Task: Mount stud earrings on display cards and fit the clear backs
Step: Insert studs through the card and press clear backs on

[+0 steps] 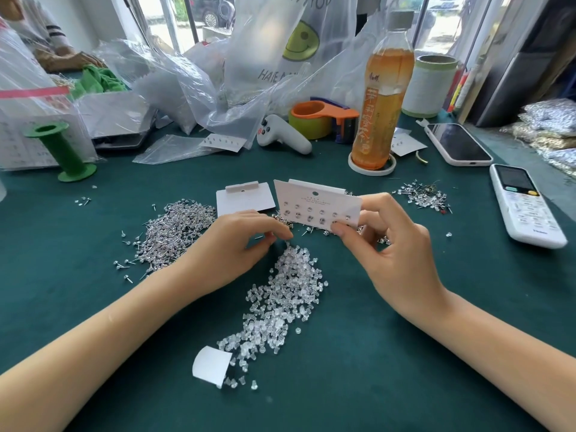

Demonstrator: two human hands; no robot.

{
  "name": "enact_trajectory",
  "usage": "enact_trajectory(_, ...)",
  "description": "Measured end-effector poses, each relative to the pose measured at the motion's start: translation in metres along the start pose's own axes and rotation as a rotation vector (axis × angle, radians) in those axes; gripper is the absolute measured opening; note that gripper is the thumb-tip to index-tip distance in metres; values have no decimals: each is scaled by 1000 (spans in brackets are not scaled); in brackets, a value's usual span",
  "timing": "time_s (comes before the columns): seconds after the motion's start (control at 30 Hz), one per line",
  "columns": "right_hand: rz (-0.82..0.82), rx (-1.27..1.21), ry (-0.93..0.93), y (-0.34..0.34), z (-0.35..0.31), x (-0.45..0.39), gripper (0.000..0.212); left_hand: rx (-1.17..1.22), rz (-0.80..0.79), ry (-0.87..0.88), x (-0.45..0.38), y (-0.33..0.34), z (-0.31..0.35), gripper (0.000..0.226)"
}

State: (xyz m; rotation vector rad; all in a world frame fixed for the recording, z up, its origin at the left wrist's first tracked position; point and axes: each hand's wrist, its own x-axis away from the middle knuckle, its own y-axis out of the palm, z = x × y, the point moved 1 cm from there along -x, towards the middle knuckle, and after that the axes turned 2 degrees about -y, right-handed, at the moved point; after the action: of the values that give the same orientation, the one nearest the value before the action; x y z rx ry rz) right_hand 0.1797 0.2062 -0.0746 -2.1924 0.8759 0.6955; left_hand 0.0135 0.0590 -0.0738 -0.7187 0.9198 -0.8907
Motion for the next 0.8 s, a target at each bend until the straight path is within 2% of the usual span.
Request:
enact_trajectory(0.17, -16, -7, 8, 0, 0, 1, 20, -40, 51, 55, 2, -3, 1, 24)
enact_trajectory(0.8, -14, -19, 14, 0, 0, 0, 18, 50, 49, -34, -2, 6, 2, 23)
